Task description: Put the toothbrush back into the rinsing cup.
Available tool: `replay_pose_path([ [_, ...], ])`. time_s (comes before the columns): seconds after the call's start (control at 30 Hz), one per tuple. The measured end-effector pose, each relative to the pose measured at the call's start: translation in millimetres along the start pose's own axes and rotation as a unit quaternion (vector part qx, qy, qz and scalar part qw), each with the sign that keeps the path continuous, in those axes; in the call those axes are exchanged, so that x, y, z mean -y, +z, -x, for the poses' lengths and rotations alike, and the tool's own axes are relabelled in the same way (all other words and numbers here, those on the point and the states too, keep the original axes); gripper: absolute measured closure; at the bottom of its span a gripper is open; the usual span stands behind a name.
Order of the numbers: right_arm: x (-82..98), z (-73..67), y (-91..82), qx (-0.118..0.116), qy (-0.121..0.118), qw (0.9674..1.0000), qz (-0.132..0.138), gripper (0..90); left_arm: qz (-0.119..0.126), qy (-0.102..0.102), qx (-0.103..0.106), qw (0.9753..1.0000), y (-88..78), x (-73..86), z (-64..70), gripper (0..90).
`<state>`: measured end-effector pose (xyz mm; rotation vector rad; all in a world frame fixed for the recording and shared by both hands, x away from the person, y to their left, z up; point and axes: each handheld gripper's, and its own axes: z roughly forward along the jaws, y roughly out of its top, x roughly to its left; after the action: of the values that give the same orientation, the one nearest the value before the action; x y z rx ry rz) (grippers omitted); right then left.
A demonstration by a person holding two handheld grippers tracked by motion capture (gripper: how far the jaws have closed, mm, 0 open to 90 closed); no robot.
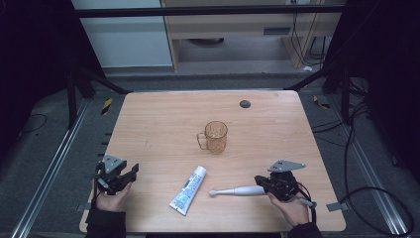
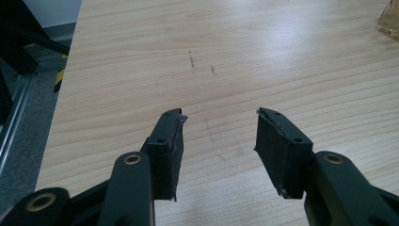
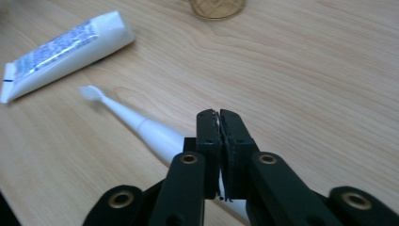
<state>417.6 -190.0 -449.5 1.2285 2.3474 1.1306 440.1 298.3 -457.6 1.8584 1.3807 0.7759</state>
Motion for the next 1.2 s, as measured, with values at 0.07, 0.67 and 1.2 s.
replay_pose_path([
  [0.07, -0.5, -1.9, 1.3, -0.007, -0.005, 1.0000, 0.001, 89.7, -0.002, 0.000, 0.001, 1.0000, 0.4, 0.0, 0.0, 50.4],
  [0.67, 3.5, -27.4, 32.8, -0.060, -0.028, 0.9970, -0.039, 90.0, -0.018, 0.002, 0.007, 0.9998, 4.7, -0.2, 2.4, 44.9],
  [1.2, 4.5, -29.2, 43.4, -0.060, -0.033, 0.9961, -0.057, 89.9, -0.025, 0.001, 0.009, 0.9996, 6.6, -0.3, 2.7, 42.0],
])
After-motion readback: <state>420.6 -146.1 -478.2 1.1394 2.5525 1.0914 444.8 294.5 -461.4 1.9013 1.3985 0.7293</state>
